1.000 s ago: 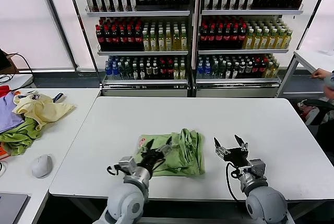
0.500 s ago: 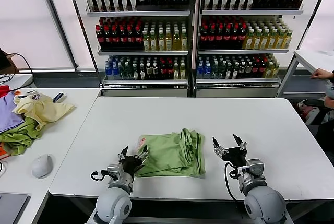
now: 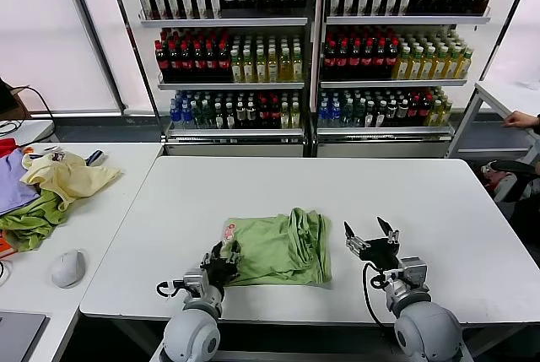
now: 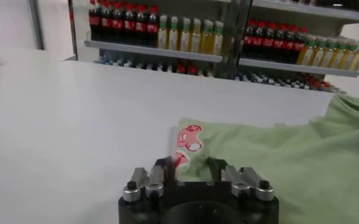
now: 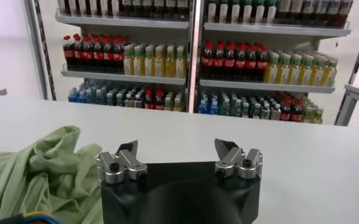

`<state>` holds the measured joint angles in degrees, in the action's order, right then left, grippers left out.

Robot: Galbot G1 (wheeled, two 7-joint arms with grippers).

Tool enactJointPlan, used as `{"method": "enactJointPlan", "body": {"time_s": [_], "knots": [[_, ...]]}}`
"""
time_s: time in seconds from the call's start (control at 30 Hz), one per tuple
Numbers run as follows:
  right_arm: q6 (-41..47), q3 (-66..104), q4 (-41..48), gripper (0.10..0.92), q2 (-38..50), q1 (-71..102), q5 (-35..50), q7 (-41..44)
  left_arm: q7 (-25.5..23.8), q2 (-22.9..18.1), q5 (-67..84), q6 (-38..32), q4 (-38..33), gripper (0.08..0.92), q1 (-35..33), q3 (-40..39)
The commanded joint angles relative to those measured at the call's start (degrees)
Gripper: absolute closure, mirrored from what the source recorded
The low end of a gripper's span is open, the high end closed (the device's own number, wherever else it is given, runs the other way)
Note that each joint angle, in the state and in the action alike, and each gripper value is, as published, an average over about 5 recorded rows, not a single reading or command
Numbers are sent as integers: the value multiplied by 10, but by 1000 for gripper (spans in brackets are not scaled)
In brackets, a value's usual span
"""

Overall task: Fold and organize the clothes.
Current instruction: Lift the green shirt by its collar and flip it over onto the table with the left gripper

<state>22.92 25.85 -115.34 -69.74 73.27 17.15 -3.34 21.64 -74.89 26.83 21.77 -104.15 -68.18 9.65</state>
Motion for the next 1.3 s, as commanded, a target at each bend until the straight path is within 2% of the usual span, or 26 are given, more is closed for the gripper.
{"method": "enactJointPlan", "body": {"time_s": [0.03, 0.3, 0.4, 0.6, 0.73, 1.0, 1.07, 1.17, 1.3], "knots": [[2, 0, -3, 203, -3, -1, -2, -2, -7, 1, 82, -5, 3, 632, 3, 8], [3, 2, -10, 203, -7, 5, -4, -3, -10, 6, 234, -10, -19, 854, 2, 62], [3, 2, -13, 203, -9, 8, -6, -3, -9, 5, 307, -9, -30, 885, -2, 95], [4, 2, -18, 203, -11, 9, -6, -4, -4, 18, 397, -7, -54, 888, -14, 180], [4, 4, -21, 203, -12, 9, -6, -4, 0, 56, 427, 4, -74, 888, -22, 256], [1, 7, -27, 203, -13, 8, -2, -3, 1, 178, 438, 36, -116, 888, -27, 391], [1, 7, -30, 203, -15, 8, -2, -2, 2, 194, 427, 40, -140, 888, -21, 391], [0, 8, -35, 203, -16, 11, -2, -2, 1, 196, 380, 43, -183, 888, -10, 345], [-1, 11, -41, 203, -19, 15, -3, -2, -7, 154, 241, 44, -201, 888, 3, 210]]}}
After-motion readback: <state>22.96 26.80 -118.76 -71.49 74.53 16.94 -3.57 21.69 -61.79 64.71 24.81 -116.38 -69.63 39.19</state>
